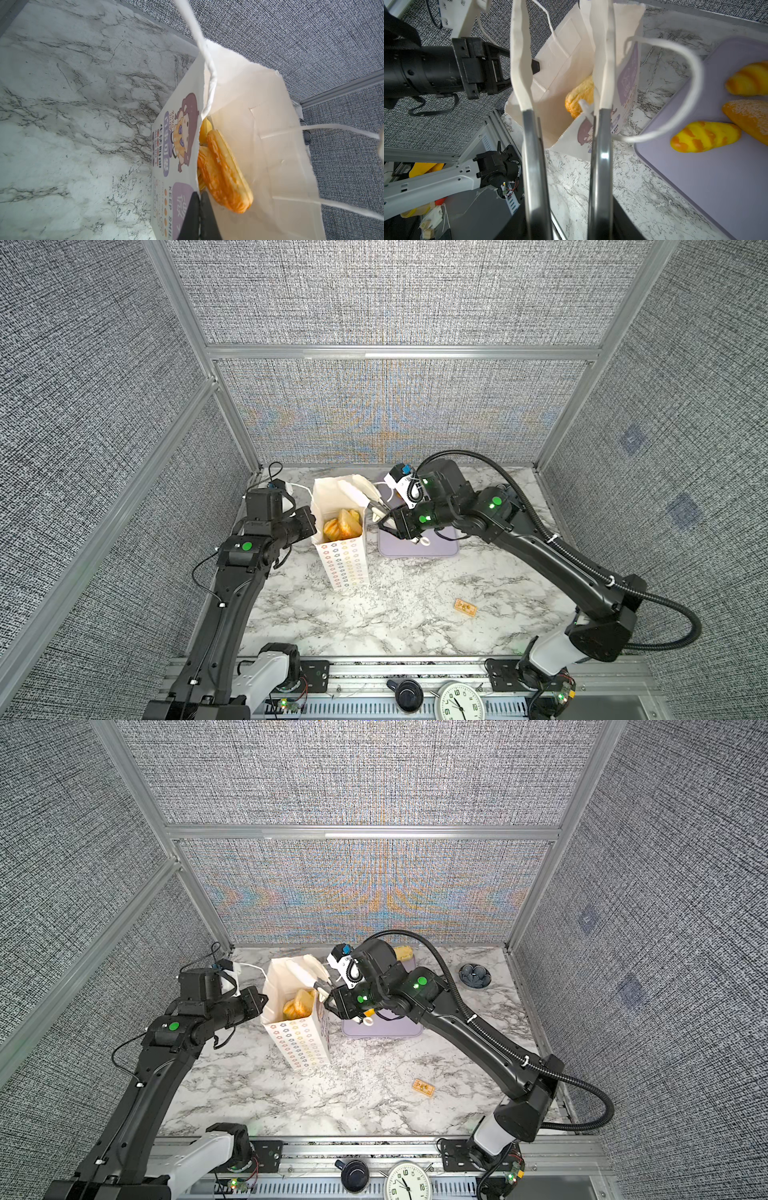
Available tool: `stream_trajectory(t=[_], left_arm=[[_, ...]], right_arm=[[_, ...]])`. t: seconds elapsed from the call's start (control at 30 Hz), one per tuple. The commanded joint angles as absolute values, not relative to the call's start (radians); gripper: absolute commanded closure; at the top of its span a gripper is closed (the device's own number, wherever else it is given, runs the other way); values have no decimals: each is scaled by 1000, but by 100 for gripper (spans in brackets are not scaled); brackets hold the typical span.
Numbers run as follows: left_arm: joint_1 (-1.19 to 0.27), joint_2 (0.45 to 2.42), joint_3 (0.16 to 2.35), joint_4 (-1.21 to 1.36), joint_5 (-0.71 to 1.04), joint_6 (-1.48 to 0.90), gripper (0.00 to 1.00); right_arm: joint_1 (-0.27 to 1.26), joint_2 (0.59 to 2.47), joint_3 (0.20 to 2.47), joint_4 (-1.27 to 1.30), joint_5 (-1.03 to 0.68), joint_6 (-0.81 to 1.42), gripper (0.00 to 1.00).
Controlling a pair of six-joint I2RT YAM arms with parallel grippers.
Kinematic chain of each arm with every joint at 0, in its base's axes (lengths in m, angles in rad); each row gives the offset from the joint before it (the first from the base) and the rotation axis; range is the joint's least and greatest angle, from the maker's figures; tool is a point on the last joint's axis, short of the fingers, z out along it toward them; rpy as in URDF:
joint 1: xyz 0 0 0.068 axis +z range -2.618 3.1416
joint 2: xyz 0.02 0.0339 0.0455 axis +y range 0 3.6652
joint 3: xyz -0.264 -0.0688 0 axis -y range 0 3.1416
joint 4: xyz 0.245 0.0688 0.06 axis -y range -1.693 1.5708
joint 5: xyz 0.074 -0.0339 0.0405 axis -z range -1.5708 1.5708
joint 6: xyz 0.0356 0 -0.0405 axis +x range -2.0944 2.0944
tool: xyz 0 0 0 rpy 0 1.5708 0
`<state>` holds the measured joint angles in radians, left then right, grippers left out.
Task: Place the fake bread into the paper bag
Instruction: 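Lower the orange bread into the bag and open the tongs, then withdraw the open tongs from the bag back over the tray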
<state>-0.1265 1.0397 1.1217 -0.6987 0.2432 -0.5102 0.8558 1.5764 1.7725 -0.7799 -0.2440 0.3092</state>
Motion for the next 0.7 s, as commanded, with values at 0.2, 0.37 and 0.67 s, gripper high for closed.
stream_trajectory(t=[0.2,0.37,0.67], left_arm=[[-125,1034,1124,-694,249,-514,99],[-125,1030,1122,-695,247,-514,98],[-126,1029,1122,-696,246,-514,98]], right_arm=[[858,1564,1796,-758,-248,308,53],[857,1547,1798,-746,-225,305,54],[856,1459,1732,-681,-124,296,54]])
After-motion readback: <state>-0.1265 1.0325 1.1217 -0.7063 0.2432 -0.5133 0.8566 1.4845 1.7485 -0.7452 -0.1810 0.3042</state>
